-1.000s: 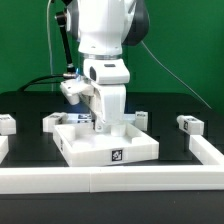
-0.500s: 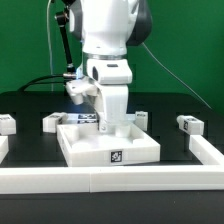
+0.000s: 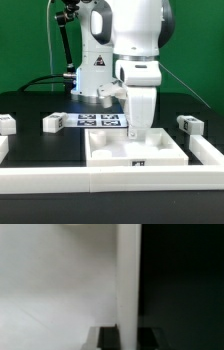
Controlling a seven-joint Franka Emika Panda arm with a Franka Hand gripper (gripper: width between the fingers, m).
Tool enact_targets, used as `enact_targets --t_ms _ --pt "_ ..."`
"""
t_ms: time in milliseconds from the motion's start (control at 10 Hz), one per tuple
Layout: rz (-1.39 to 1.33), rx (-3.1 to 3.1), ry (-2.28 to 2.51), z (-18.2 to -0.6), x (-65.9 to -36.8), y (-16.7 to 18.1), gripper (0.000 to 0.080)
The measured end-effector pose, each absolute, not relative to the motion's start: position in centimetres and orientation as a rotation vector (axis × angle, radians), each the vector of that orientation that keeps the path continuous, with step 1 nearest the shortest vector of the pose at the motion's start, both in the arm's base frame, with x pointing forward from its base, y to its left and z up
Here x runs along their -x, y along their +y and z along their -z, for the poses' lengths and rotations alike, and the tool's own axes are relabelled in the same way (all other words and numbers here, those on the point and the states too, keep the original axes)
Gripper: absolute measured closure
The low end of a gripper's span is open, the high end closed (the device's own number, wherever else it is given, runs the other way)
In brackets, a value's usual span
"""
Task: Assemble square table
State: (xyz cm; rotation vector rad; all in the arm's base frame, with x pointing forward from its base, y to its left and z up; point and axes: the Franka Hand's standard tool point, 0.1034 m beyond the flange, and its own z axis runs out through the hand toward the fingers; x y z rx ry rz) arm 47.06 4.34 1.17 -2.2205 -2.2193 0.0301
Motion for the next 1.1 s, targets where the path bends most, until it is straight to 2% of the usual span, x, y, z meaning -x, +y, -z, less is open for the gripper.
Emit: enact_targets --t_ms 300,700,1100 --pt "0.008 2.217 -2.242 -1.4 -48.8 6.6 0.0736" --pt "0.012 2.219 -2.238 -1.2 -48.6 6.6 0.0736" --pt "0.026 2.200 -2.258 -1.2 -49.4 8.1 0.0736"
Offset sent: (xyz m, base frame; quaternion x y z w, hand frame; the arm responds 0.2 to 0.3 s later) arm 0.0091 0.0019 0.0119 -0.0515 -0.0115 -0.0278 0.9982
